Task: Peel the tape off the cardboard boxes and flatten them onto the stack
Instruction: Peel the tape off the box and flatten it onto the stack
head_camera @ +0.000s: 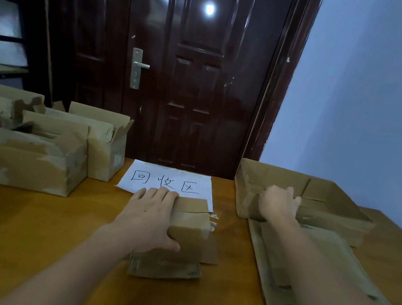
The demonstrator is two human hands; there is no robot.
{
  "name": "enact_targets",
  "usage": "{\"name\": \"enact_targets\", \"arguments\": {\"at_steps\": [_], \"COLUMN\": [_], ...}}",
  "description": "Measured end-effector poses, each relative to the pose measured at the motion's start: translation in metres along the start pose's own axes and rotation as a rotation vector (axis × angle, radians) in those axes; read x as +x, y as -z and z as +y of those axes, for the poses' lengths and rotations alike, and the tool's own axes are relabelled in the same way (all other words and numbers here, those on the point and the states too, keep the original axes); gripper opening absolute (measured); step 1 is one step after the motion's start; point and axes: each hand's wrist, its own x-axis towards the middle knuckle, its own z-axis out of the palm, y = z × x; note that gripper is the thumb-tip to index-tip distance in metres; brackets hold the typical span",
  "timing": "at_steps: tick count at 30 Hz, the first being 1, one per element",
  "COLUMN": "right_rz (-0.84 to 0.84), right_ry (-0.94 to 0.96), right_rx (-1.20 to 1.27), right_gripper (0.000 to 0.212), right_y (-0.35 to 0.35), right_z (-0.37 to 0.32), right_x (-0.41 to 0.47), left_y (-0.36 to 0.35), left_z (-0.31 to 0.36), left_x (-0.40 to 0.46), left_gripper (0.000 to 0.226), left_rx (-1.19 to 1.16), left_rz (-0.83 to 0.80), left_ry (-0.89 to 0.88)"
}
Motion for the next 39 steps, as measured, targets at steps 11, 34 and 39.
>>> {"name": "enact_targets", "arguments": {"at_steps": [11,34,39], "right_rz": [-0.045,-0.296,-0.206], "right_ry": [0.079,0.873,0.856], "right_rx": [-0.068,0.264,0.215], "right_gripper": [0.017,0.078,0.077], "right_y": [-0.004,0.043,0.043], "right_z": [0.003,-0.073,-0.075], "right_x": [0.005,-0.137,-0.144], "left_y": [-0.001,0.02,0.027], "left_z": [0.0,-0.018,-0.037], "left_x": [0.001,-0.022,-0.04], "left_gripper": [0.113,0.116,0.085], "left_rx": [-0.002,0.022,0.011], "left_rz": [0.002,0.06,0.146], "left_ry": [0.0,-0.16,-0.206]}}
